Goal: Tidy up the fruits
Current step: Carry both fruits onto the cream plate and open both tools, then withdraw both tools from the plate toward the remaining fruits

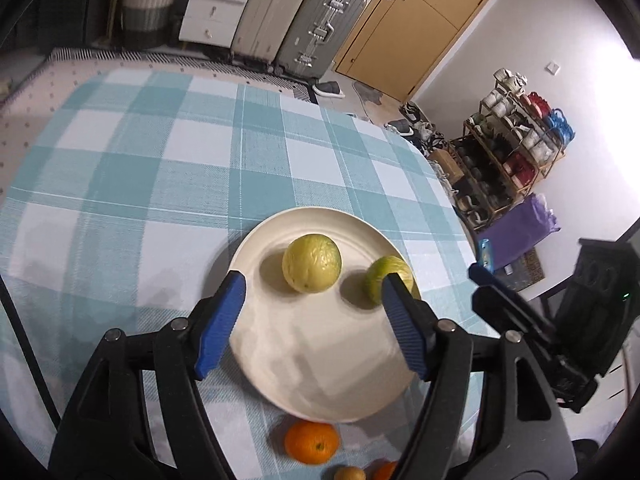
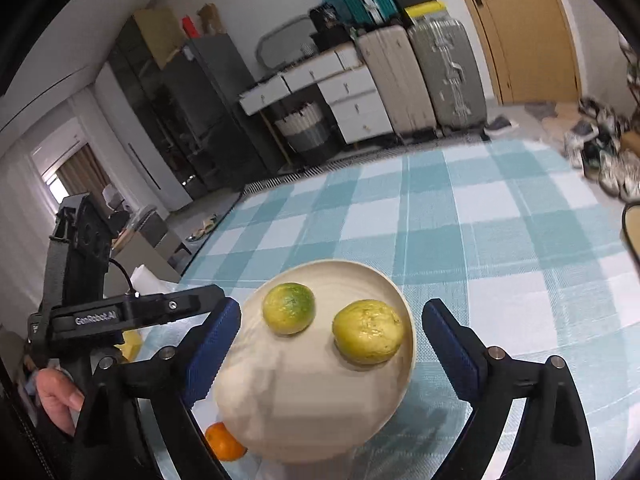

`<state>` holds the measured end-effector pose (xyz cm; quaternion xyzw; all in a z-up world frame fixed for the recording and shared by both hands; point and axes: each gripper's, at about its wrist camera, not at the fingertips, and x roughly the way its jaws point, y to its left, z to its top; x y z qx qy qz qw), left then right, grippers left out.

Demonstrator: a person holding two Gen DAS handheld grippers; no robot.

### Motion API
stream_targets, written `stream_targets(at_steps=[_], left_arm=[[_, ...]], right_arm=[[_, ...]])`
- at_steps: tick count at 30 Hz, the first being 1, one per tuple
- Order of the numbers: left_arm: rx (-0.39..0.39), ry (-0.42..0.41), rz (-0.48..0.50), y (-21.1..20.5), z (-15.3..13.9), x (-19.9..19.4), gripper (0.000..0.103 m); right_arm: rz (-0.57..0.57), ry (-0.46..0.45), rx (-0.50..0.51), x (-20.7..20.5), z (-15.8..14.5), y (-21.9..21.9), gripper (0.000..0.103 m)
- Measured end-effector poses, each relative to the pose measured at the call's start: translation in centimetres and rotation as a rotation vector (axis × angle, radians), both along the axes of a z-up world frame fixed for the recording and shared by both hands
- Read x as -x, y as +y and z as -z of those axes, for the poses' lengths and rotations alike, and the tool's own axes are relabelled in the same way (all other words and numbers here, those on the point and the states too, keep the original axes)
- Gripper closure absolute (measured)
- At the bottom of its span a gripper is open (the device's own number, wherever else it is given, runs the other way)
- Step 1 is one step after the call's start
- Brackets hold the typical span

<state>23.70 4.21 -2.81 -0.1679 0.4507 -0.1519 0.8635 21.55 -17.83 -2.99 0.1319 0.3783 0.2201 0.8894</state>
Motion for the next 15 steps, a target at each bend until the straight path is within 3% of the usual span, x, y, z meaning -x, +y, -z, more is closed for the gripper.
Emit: stream_targets(at_steps=[11,15], left_arm=[[-0.189,-0.1,-0.027,-1.8,-2.9,5.7,0.022],[-0.216,-0.105,-0.028,-2.3,-3.2,7.0,0.022]], right_arm=[[-0.026,-0.109,0.025,5.1,-3.5,0.3,0.005],[-0.031,-0.137,0.028,6.8,-4.3,0.3,0.005]])
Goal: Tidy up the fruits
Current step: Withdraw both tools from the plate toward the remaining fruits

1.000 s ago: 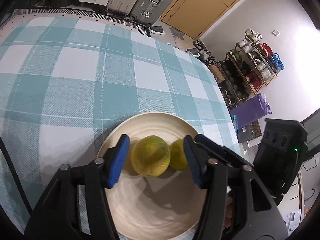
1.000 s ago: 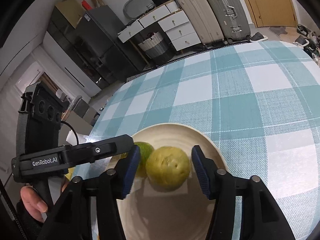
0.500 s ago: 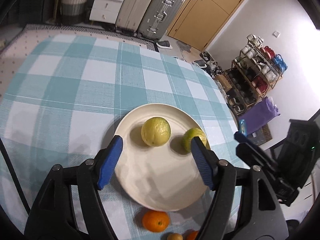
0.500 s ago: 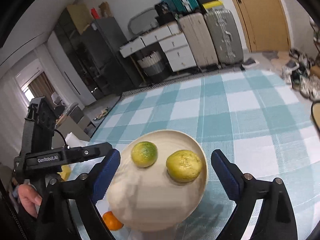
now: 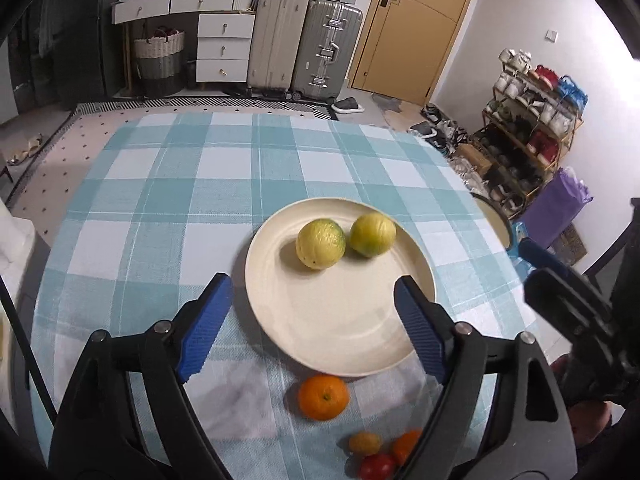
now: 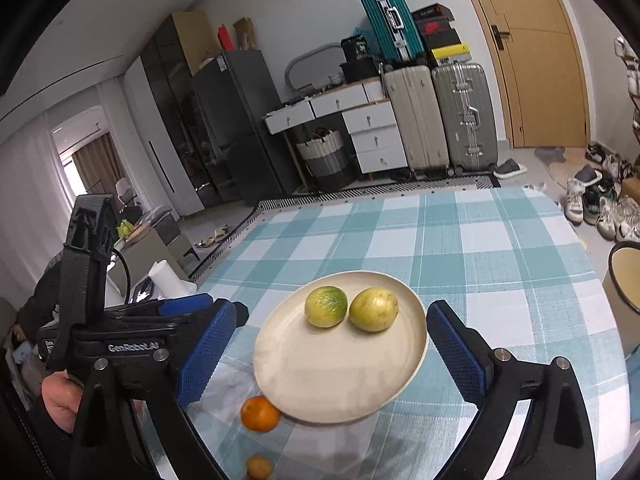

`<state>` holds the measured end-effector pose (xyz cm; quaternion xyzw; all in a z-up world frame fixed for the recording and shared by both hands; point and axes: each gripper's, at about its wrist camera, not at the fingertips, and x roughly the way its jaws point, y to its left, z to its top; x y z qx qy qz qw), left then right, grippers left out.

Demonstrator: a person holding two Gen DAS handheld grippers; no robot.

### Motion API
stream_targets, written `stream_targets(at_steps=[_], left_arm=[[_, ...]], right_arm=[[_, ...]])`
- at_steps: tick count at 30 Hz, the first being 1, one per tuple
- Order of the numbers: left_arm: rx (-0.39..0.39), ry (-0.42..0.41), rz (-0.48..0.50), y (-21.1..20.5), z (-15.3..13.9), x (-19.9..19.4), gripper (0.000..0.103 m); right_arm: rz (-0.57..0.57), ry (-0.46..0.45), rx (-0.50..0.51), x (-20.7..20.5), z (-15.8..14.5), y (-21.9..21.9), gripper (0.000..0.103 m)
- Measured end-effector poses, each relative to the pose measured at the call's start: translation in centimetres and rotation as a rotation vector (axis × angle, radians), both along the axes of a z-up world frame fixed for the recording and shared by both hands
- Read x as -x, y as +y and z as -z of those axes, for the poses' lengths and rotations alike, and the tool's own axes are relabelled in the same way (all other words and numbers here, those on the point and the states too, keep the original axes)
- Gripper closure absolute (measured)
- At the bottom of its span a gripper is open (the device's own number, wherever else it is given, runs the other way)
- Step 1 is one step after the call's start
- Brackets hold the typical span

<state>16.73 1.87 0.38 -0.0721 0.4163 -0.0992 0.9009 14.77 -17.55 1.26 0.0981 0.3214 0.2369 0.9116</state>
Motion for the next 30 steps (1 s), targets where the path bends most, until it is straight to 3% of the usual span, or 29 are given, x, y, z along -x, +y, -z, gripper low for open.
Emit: stream_targets(at_steps=[7,11,15,25,30], left_arm=[[-0.077,-0.045,-0.015,-1.1,-0.1,3.1,0.016],[-0.069,-0.032,-0.011,-1.2,0.3,4.1,0.013],[-0.073,-0.042,-0.028,-0.9,0.6,5.4,0.001],[-0.095,-0.045,-0.016,0.6,2.8,8.2,0.001],[-0.099,0.006,-0.015,1.3,4.9,9.1,0.001]], right_arm=[[-0.01,-0.036,-0.014,2.6,-0.7,-0.1,0.001],[-0.018,-0.054,-0.015,4.1,-0.8,0.0,0.0],[-0.018,-0.071,-0.006,5.6,-0.7,0.2,0.0],[-0.007,-0.048,-0.007,8.2,1.2,0.3,0.0],[0.004,-0.035,-0.015,9.1,2.0,-0.1,0.0]])
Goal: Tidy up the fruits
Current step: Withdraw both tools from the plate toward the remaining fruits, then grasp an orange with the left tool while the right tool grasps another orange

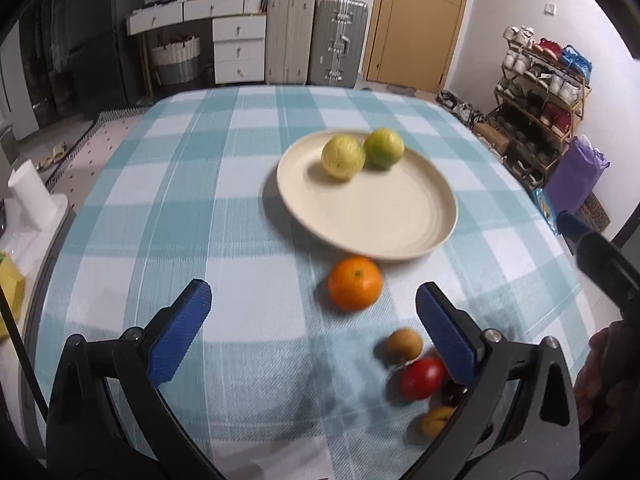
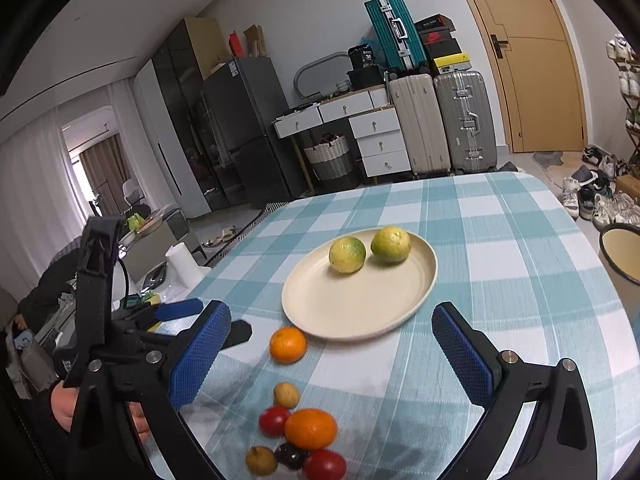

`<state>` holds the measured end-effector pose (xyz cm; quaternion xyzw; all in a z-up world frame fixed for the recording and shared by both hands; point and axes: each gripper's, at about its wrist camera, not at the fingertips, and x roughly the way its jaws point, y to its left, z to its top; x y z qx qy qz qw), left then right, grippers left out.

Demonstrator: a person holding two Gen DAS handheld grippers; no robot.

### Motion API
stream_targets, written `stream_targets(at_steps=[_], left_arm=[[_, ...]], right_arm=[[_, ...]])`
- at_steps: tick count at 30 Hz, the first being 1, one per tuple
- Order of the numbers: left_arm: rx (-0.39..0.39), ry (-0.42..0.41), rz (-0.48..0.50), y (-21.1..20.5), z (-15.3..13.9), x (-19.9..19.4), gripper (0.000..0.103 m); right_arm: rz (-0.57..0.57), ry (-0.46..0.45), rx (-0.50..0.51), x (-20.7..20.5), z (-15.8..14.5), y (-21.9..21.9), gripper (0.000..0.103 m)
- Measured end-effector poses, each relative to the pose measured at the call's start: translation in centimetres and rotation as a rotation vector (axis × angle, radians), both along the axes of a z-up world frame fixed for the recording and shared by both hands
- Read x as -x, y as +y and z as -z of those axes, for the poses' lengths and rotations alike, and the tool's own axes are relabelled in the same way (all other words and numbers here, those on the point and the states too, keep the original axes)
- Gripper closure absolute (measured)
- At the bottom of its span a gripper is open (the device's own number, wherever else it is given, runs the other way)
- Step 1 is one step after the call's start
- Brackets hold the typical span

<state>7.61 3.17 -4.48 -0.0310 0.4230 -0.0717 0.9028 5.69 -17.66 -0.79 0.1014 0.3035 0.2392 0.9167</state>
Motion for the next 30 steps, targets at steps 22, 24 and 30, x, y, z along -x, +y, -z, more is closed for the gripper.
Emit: stream_targets(at_steps=[22,24,30], left_arm=[[0.034,0.113,0.03,-1.0,3.4,-3.1,0.001],[0.041,0.117,0.033,-1.0,3.6,-3.5,0.001],[0.117,0.137,0.053,-0.7,4.0,-4.7,0.003]], right_arm=[[-0.044,0.124,-0.027,0.1,4.0,0.3,0.0],[-0.045,0.14,-0.032,-0.1,4.4,0.2,0.0],[-0.035,0.173,-0.05,-0.6,5.1,-0.3,0.0]])
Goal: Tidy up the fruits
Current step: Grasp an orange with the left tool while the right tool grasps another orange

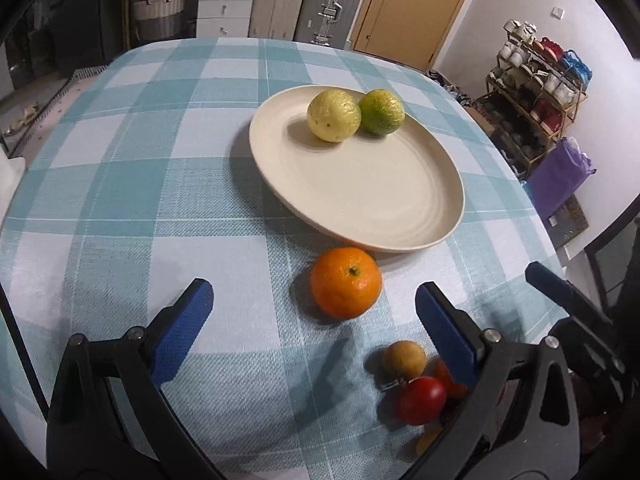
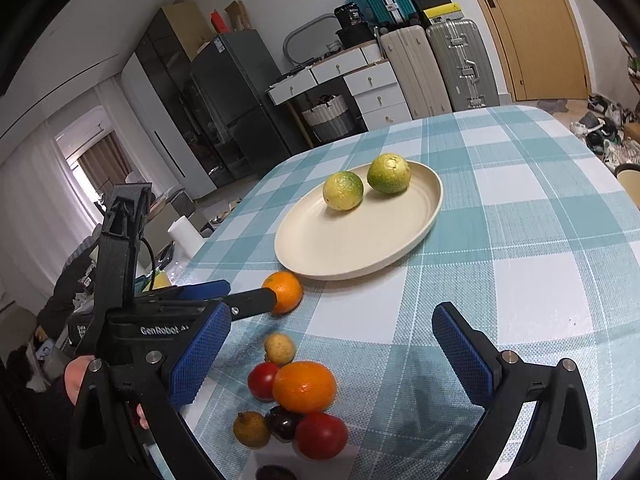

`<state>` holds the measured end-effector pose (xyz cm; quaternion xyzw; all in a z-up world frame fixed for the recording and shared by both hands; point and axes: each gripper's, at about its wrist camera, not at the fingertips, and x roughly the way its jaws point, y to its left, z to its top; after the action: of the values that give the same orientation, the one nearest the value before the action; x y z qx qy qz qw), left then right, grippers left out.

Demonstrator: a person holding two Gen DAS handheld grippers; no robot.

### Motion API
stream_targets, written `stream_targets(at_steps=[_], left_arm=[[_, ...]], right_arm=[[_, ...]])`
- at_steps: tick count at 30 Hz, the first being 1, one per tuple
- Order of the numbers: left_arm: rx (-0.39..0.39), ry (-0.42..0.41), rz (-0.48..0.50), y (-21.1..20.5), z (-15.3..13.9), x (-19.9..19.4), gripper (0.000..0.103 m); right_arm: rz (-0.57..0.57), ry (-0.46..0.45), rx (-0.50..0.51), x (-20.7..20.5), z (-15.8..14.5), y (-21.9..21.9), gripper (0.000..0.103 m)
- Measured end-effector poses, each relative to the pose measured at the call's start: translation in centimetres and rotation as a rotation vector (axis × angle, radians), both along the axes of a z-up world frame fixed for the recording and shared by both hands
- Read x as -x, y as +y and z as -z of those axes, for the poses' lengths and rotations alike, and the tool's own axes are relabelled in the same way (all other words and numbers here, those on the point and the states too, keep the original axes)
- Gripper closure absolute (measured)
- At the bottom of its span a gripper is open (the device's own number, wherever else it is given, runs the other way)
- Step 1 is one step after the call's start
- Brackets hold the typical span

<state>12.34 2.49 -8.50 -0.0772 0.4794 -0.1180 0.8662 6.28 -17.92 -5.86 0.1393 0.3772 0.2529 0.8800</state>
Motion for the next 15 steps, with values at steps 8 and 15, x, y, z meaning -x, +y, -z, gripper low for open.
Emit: stream_targets(at_steps=[8,15], left_arm=[[0.062,0.017,0.047,0.11,0.26,-0.68,0.032],[0.105,0.046,0.104,-0.33,0.77,-0.72,0.066]], right_arm=[[0.0,0.013,-0.009,-0.23,0.38,-0.19,0.0],[-0.002,0.023,-0.018,-0.19,0.38,-0.17,0.0]])
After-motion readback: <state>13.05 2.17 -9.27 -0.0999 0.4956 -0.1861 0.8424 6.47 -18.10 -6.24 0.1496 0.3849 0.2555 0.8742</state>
